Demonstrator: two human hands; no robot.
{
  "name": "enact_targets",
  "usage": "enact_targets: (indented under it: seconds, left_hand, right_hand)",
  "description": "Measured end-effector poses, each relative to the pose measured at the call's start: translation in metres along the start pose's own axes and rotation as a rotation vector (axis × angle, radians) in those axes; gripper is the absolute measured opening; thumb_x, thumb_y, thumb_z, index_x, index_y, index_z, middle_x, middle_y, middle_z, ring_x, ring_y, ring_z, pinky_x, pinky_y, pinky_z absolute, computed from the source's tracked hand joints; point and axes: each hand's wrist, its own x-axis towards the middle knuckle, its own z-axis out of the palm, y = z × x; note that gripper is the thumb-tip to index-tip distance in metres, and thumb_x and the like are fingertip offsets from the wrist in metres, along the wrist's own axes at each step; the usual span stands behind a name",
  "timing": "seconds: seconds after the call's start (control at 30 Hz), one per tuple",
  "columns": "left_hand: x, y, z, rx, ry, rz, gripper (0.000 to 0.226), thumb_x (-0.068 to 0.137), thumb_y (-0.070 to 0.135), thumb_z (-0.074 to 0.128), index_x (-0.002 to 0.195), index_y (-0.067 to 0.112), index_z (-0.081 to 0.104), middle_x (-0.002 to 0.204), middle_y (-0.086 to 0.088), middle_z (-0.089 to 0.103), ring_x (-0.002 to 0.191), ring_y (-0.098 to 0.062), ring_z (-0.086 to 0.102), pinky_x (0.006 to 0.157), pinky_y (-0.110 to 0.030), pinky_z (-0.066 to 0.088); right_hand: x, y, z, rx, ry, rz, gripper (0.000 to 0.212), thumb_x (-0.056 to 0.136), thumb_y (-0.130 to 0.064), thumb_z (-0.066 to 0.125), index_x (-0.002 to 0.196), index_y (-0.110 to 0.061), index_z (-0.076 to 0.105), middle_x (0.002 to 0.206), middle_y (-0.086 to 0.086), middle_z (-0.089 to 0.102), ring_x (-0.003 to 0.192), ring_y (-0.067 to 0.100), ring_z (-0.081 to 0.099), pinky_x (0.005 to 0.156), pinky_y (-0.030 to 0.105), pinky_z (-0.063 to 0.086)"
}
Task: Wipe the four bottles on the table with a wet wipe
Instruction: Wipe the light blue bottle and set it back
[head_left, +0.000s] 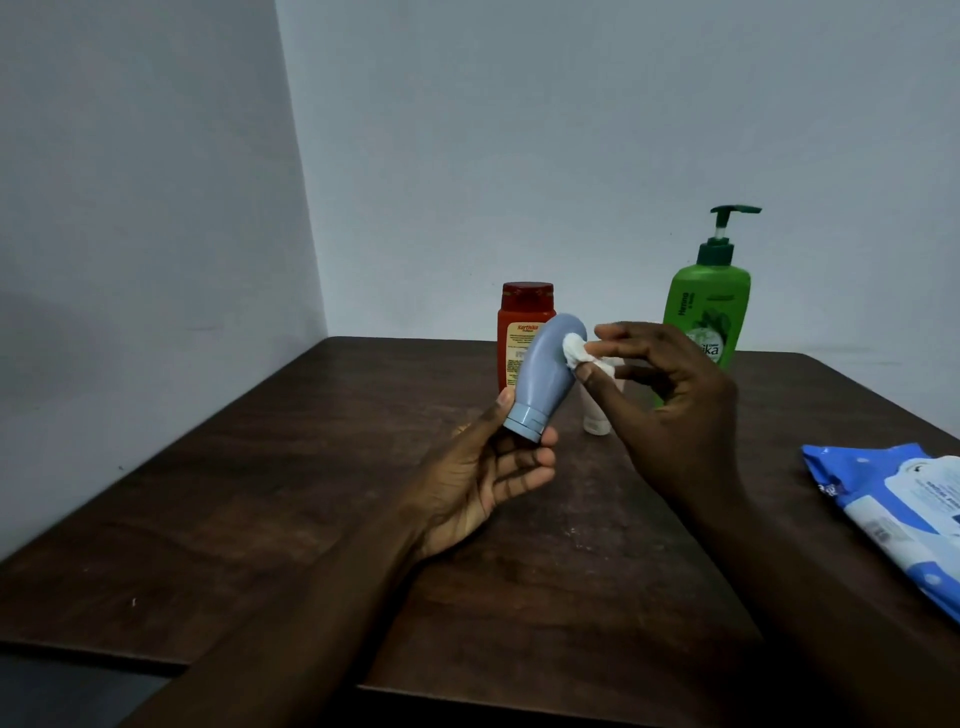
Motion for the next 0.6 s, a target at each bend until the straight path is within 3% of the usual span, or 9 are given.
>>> enact_targets:
  seconds: [0.23, 0.37, 0.53, 0.6]
  left_hand:
    - [0.002, -0.001, -0.003, -0.01, 0.009, 0.049, 0.056, 0.083, 0.044, 0.06, 0.126, 0.007, 0.06, 0.097, -0.012, 0.074, 0.077, -0.015, 0.073, 0.069, -0.028, 0.063]
    - [0.0, 0.0, -0.001, -0.033, 0.018, 0.064, 0.051, 0.085, 0.043, 0.057, 0.121, 0.008, 0.063, 0.102, -0.015, 0.075, 0.08, -0.017, 0.074, 0.069, -0.03, 0.063]
    - [-0.002, 0.001, 0.001, -0.072, -0.042, 0.015, 0.051, 0.086, 0.042, 0.054, 0.127, 0.011, 0.057, 0.08, -0.006, 0.068, 0.06, -0.01, 0.064, 0.068, -0.032, 0.063]
    - [-0.002, 0.001, 0.001, -0.082, -0.053, -0.008, 0.05, 0.086, 0.041, 0.055, 0.127, 0.012, 0.054, 0.079, -0.007, 0.067, 0.059, -0.01, 0.063, 0.068, -0.034, 0.063]
  right_hand:
    - [-0.009, -0.003, 0.009, -0.019, -0.186, -0.14, 0.027, 0.083, -0.006, 0.081, 0.109, -0.01, 0.076, 0.1, 0.002, 0.072, 0.093, 0.01, 0.068, 0.077, 0.03, 0.057]
    - [-0.013, -0.01, 0.013, -0.017, -0.275, -0.188, 0.026, 0.079, -0.006, 0.082, 0.104, -0.01, 0.077, 0.098, 0.0, 0.073, 0.093, 0.008, 0.068, 0.079, 0.025, 0.055]
    - [-0.005, -0.003, 0.005, 0.033, -0.115, -0.039, 0.027, 0.084, -0.013, 0.081, 0.111, -0.013, 0.074, 0.099, -0.003, 0.073, 0.09, 0.007, 0.069, 0.074, 0.03, 0.059]
    - [0.0, 0.001, 0.001, 0.061, -0.029, 0.049, 0.03, 0.087, -0.015, 0.078, 0.116, -0.015, 0.072, 0.1, -0.002, 0.073, 0.091, 0.009, 0.07, 0.075, 0.025, 0.059]
